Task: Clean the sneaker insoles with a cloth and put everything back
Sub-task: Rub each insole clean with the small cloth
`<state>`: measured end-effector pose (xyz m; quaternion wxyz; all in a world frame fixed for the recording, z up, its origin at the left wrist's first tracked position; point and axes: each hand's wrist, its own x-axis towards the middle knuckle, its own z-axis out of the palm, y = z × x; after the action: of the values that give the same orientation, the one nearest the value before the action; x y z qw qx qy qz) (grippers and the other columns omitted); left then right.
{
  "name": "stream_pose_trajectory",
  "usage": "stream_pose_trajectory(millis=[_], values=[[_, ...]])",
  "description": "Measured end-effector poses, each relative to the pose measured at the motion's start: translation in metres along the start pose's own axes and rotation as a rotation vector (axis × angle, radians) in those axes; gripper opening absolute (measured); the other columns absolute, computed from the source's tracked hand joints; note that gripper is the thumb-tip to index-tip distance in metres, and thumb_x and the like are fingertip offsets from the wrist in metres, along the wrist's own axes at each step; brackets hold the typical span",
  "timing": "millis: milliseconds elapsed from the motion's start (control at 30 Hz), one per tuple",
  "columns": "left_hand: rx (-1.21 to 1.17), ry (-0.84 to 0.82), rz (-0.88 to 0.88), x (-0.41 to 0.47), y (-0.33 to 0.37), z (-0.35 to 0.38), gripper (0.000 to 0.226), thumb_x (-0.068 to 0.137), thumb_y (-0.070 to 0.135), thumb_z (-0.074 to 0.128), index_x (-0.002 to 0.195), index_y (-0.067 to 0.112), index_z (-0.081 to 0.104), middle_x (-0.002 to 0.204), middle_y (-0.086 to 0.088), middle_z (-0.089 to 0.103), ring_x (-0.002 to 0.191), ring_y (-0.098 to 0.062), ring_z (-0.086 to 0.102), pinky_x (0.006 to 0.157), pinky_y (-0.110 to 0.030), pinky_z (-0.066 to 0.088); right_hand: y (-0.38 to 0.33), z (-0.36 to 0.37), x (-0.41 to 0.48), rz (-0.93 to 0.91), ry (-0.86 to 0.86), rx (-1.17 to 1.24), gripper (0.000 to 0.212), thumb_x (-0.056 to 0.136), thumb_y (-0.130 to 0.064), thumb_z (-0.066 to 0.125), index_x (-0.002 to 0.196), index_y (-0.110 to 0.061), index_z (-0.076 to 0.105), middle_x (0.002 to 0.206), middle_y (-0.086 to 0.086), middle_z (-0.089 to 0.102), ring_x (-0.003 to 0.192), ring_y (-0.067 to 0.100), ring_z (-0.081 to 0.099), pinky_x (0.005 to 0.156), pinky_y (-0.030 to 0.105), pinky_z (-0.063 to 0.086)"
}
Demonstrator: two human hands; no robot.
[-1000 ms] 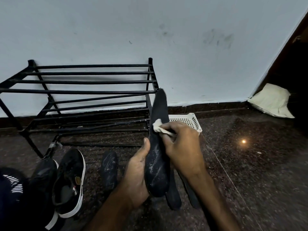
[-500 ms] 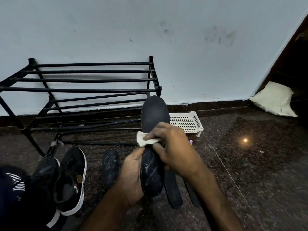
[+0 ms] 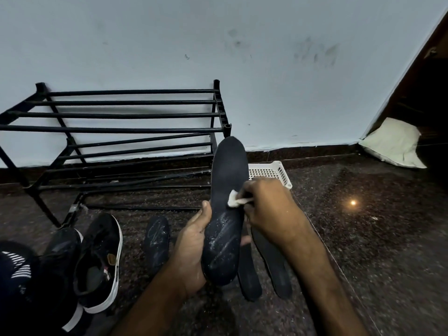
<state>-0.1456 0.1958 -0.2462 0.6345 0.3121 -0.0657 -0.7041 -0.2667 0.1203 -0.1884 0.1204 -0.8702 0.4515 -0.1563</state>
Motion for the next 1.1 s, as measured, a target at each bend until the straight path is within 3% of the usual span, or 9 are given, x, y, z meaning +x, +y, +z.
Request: stream_pose_trajectory(millis=[100, 200, 300, 467, 600, 700, 867, 1000, 1100], values=[[0.038, -0.024, 0.012, -0.004, -0.001, 0.007, 0.043, 0.101, 0.036, 0.041, 0.122, 0.006, 0.063, 0.116, -0.024, 0.069, 0.089, -0.034, 0.073, 0.067, -0.052, 0.061, -0.004, 0.009, 0.002, -0.006, 0.176, 0.067, 0.022, 0.086, -0.005, 0.059, 0.102, -0.015, 0.071, 0.101, -0.002, 0.063, 0.095, 0.017, 0.06, 0.088, 0.027, 0.047], [-0.022, 0.003, 0.016, -0.005, 0.001, 0.006, 0.041, 0.102, 0.034, 0.041, 0.123, 0.006, 0.062, 0.103, -0.023, 0.072, 0.078, -0.031, 0.074, 0.055, -0.044, 0.06, -0.013, 0.016, 0.001, -0.167, 0.036, 0.214, 0.022, 0.081, -0.003, 0.066, 0.098, -0.017, 0.073, 0.096, -0.005, 0.062, 0.089, 0.011, 0.059, 0.084, 0.021, 0.047], [0.003, -0.005, 0.018, -0.002, 0.002, 0.001, 0.051, 0.1, 0.039, 0.043, 0.134, 0.004, 0.056, 0.112, -0.024, 0.069, 0.081, -0.033, 0.072, 0.057, -0.046, 0.061, -0.006, 0.008, 0.001, -0.127, -0.103, 0.151, 0.024, 0.079, -0.003, 0.064, 0.094, -0.019, 0.074, 0.095, -0.005, 0.065, 0.089, 0.012, 0.06, 0.085, 0.024, 0.048], [0.064, -0.052, 0.025, -0.003, -0.003, 0.004, 0.046, 0.101, 0.035, 0.042, 0.129, 0.002, 0.059, 0.111, -0.023, 0.07, 0.076, -0.032, 0.072, 0.057, -0.043, 0.059, 0.001, 0.009, 0.004, 0.023, 0.206, 0.052, 0.023, 0.084, -0.004, 0.061, 0.099, -0.017, 0.07, 0.1, -0.003, 0.063, 0.093, 0.015, 0.06, 0.086, 0.024, 0.046], [0.014, -0.039, 0.021, -0.003, 0.001, 0.001, 0.039, 0.102, 0.033, 0.04, 0.119, 0.007, 0.064, 0.099, -0.02, 0.072, 0.074, -0.03, 0.073, 0.057, -0.042, 0.061, -0.012, 0.016, 0.003, -0.211, 0.007, 0.222, 0.03, 0.08, -0.002, 0.065, 0.103, -0.02, 0.074, 0.099, -0.006, 0.063, 0.091, 0.008, 0.059, 0.089, 0.02, 0.047], [0.062, -0.064, 0.022, -0.001, 0.001, -0.004, 0.05, 0.096, 0.039, 0.045, 0.133, 0.008, 0.057, 0.105, -0.02, 0.07, 0.071, -0.03, 0.071, 0.052, -0.042, 0.059, -0.005, 0.004, 0.002, -0.154, -0.123, 0.136, 0.029, 0.081, -0.003, 0.062, 0.098, -0.022, 0.075, 0.097, -0.004, 0.064, 0.09, 0.011, 0.059, 0.089, 0.029, 0.048], [0.125, -0.124, 0.052, 0.001, -0.004, -0.003, 0.044, 0.101, 0.035, 0.039, 0.131, 0.01, 0.059, 0.109, -0.021, 0.07, 0.072, -0.031, 0.072, 0.05, -0.041, 0.059, -0.004, 0.005, 0.003, 0.003, 0.141, -0.014, 0.028, 0.088, -0.003, 0.057, 0.109, -0.017, 0.069, 0.105, -0.001, 0.059, 0.098, 0.018, 0.059, 0.091, 0.026, 0.046], [-0.025, -0.153, -0.026, 0.001, 0.001, -0.004, 0.055, 0.096, 0.05, 0.037, 0.114, 0.01, 0.07, 0.094, -0.018, 0.072, 0.066, -0.03, 0.071, 0.051, -0.039, 0.057, -0.017, 0.014, 0.001, -0.219, -0.097, 0.155, 0.029, 0.082, -0.004, 0.062, 0.104, -0.019, 0.073, 0.097, -0.004, 0.06, 0.09, 0.014, 0.059, 0.088, 0.021, 0.045], [0.044, -0.2, 0.024, 0.005, 0.0, -0.01, 0.053, 0.098, 0.05, 0.035, 0.132, 0.018, 0.061, 0.102, -0.015, 0.069, 0.067, -0.028, 0.069, 0.05, -0.04, 0.058, -0.011, 0.006, 0.0, -0.181, -0.191, 0.1, 0.028, 0.077, -0.006, 0.062, 0.095, -0.022, 0.075, 0.095, -0.004, 0.064, 0.093, 0.016, 0.061, 0.09, 0.032, 0.049]])
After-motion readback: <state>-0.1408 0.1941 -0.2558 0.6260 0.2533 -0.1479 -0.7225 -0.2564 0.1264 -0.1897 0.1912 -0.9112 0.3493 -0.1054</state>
